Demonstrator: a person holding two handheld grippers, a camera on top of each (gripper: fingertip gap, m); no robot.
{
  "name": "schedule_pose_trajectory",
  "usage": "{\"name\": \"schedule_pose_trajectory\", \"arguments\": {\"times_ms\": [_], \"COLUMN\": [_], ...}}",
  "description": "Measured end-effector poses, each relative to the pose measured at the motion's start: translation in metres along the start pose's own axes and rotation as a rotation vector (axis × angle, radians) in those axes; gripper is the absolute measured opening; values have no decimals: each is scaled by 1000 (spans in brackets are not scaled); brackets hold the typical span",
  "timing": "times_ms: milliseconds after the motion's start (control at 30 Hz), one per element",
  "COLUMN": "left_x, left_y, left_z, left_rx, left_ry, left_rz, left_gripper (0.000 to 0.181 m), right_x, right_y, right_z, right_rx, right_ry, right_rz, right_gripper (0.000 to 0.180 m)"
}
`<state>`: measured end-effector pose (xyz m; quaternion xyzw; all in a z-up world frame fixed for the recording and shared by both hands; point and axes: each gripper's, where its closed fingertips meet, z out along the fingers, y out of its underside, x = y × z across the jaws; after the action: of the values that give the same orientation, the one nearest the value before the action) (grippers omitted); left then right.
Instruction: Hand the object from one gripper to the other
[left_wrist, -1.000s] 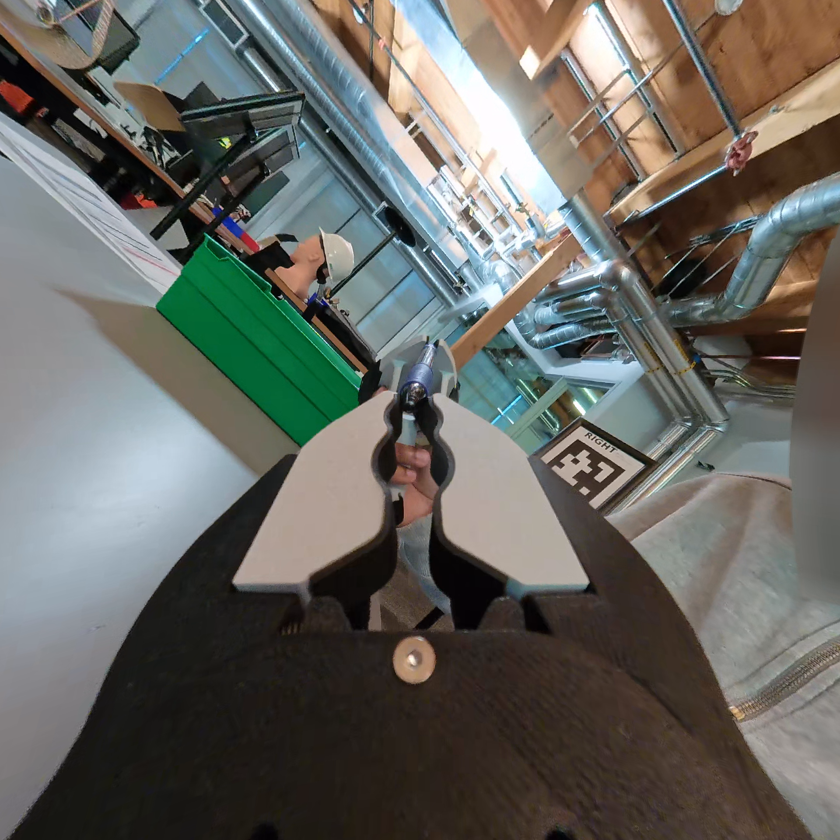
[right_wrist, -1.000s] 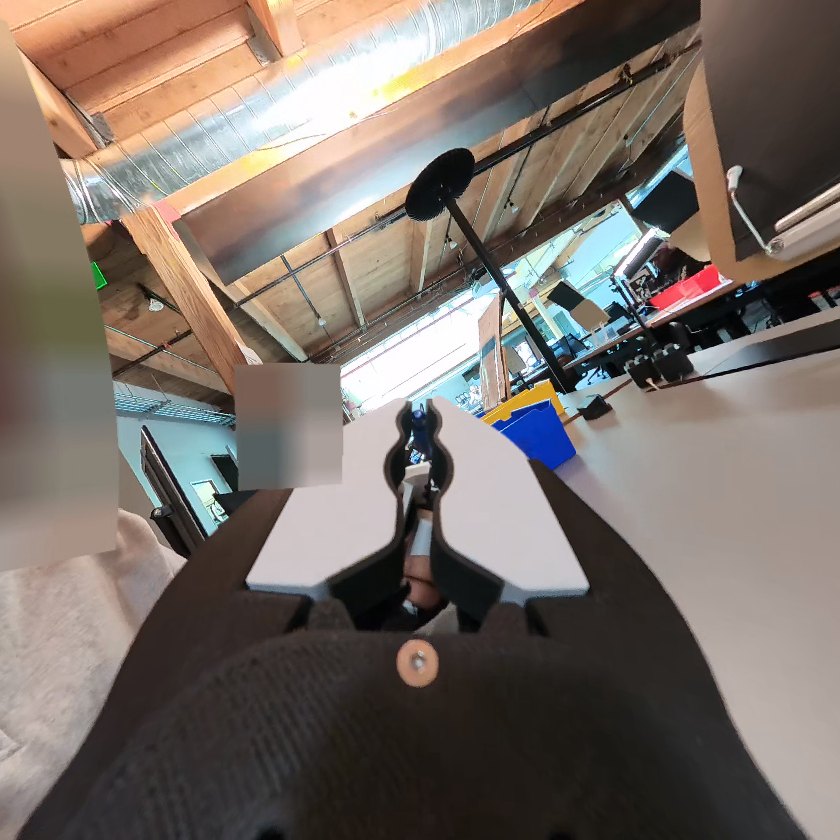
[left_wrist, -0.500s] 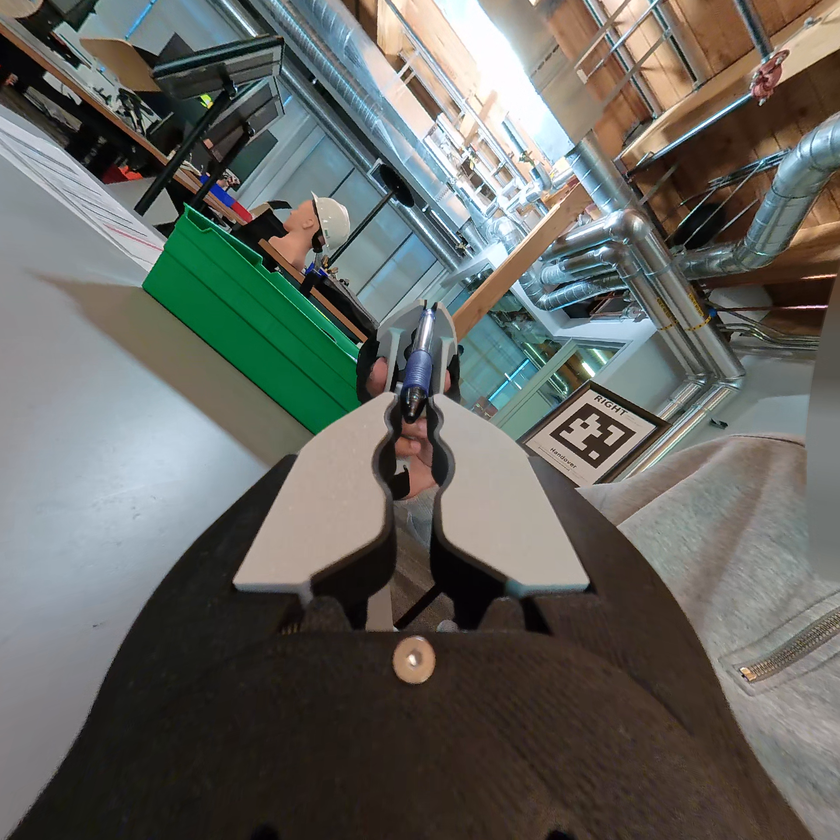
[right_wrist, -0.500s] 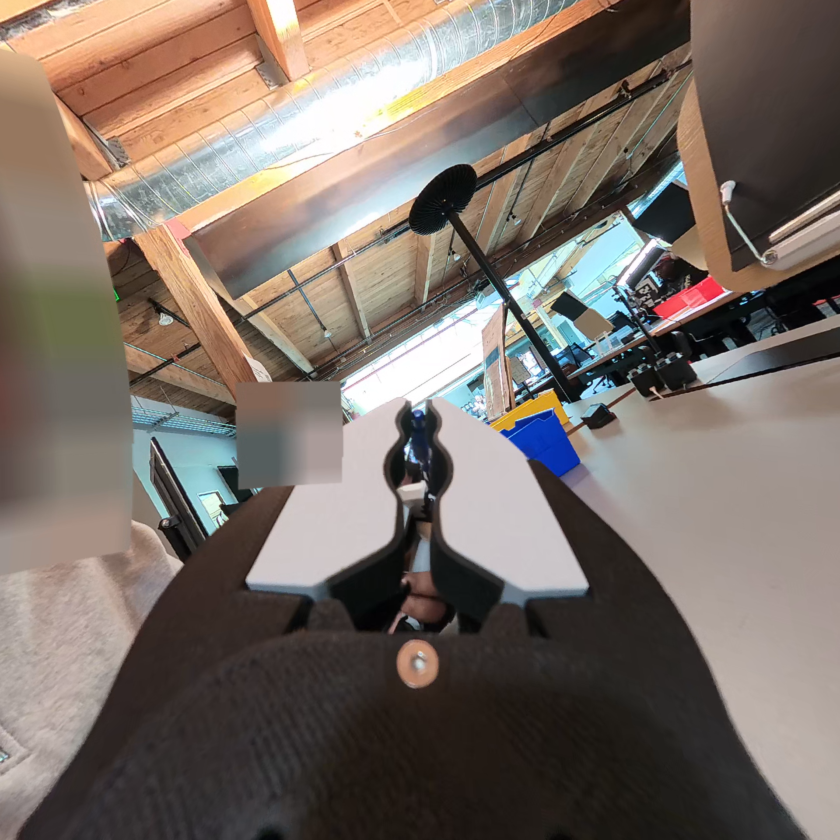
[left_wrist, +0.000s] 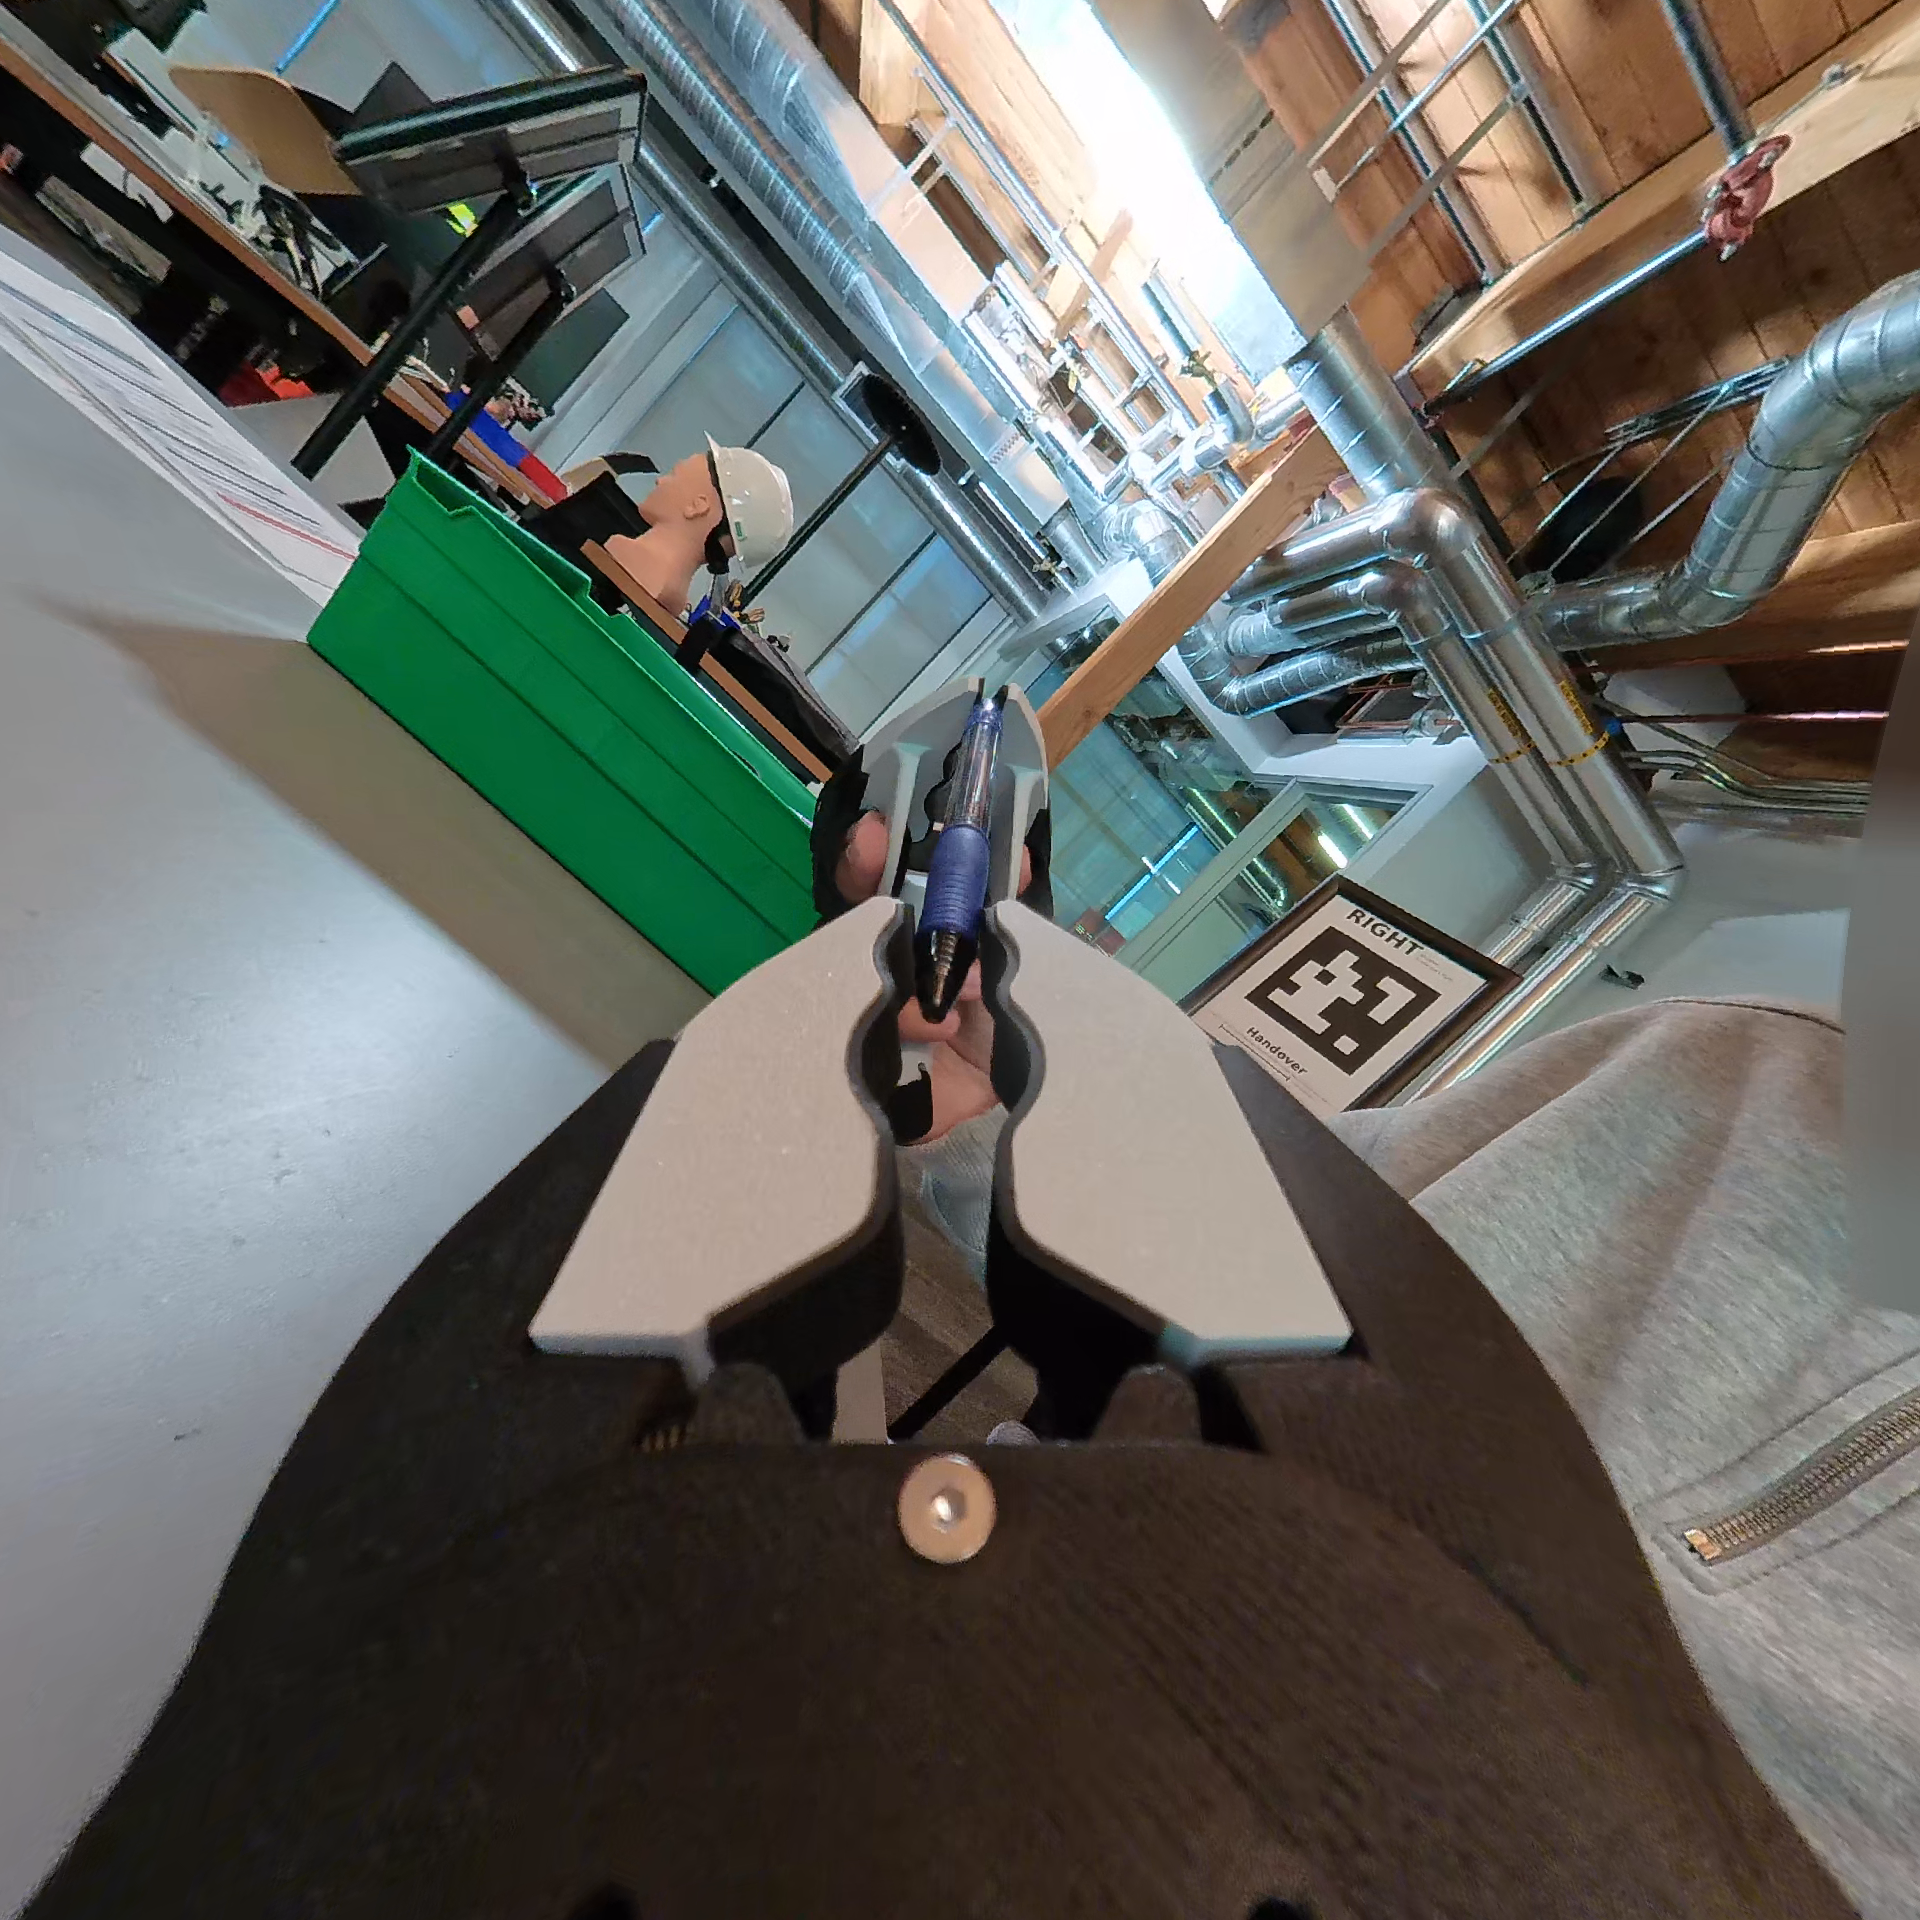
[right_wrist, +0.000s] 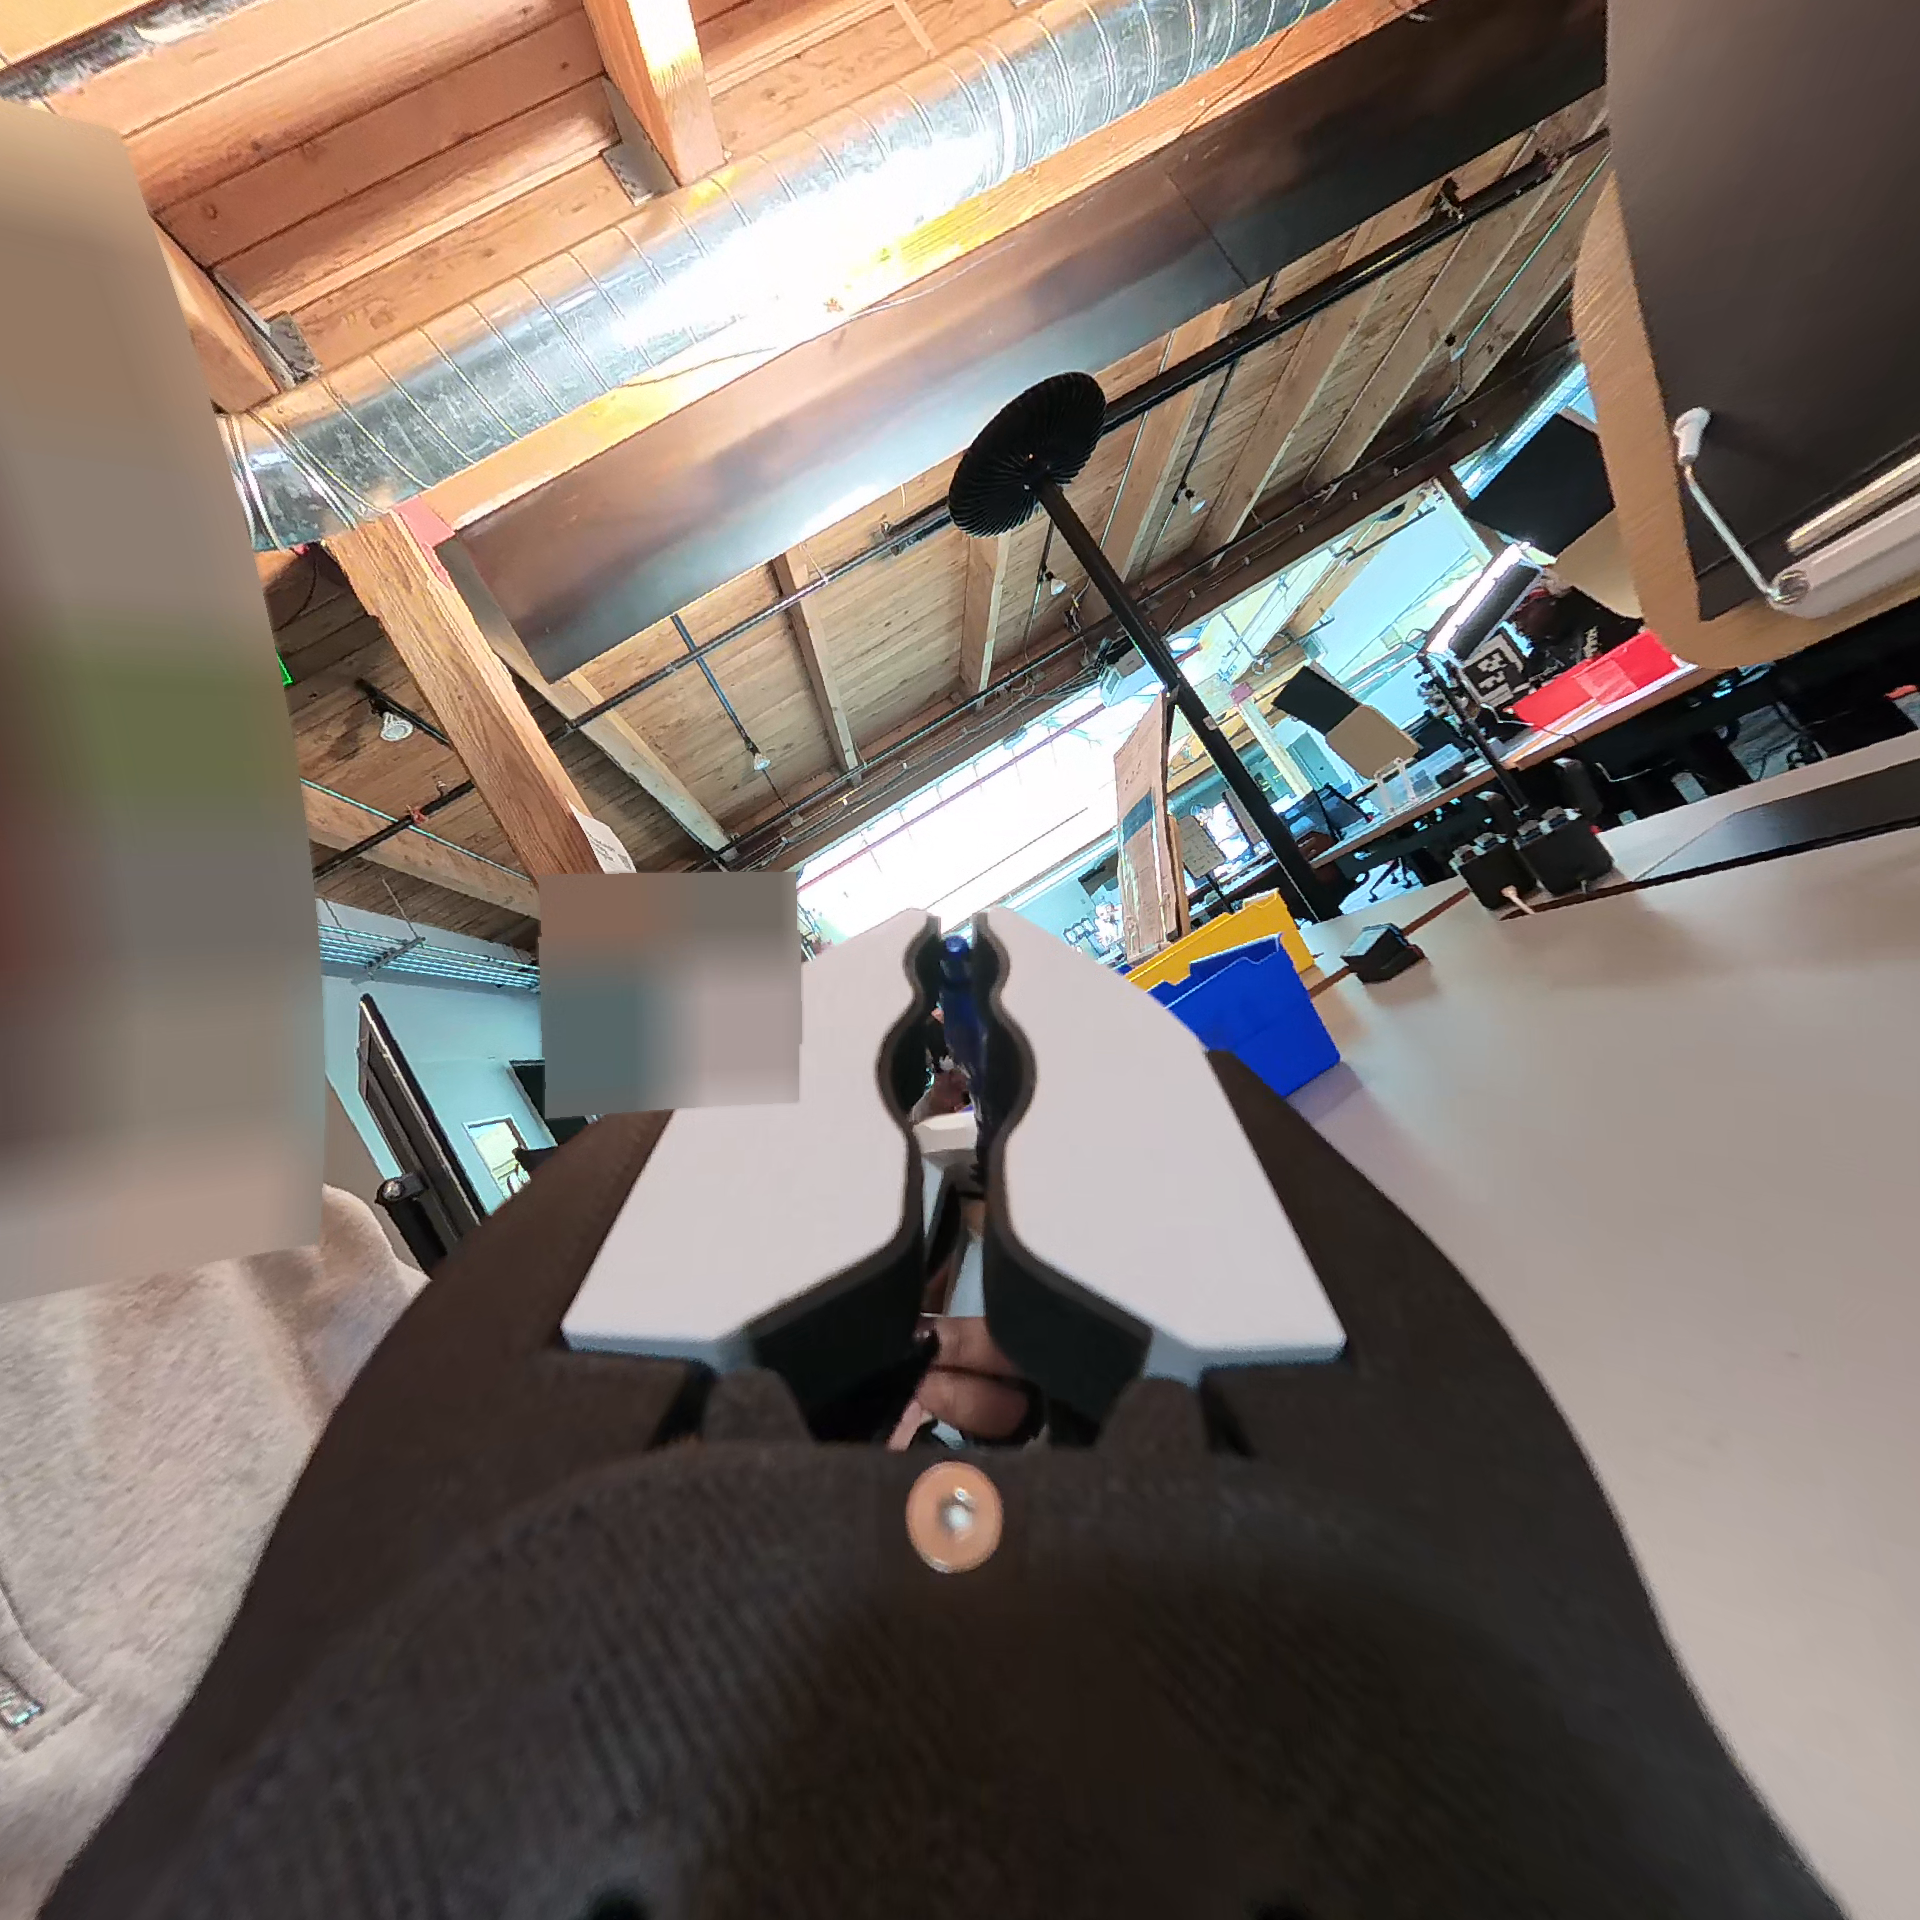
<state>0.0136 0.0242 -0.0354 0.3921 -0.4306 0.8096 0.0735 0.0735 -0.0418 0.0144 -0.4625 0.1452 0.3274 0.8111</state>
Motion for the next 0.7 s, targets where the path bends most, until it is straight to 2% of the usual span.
{"name": "schedule_pose_trajectory", "arguments": {"times_ms": [167, 500, 600, 700], "left_x": [3, 3, 3, -1], "left_y": [-4, -14, -17, -19], "left_z": [0, -6, -8, -12], "left_rx": [11, 53, 67, 60], "left_ry": [-16, -10, -17, -41], "left_rz": [50, 35, 37, 49], "left_gripper": [11, 11, 11, 11], "right_x": [2, 9, 17, 22], "right_y": [0, 4, -7, -15], "right_z": [-1, -1, -6, -11], "right_rx": [-2, -4, 67, 99], "right_ry": [4, 28, 64, 85], "right_rz": [7, 37, 56, 57], "right_gripper": [5, 6, 20, 27]}}
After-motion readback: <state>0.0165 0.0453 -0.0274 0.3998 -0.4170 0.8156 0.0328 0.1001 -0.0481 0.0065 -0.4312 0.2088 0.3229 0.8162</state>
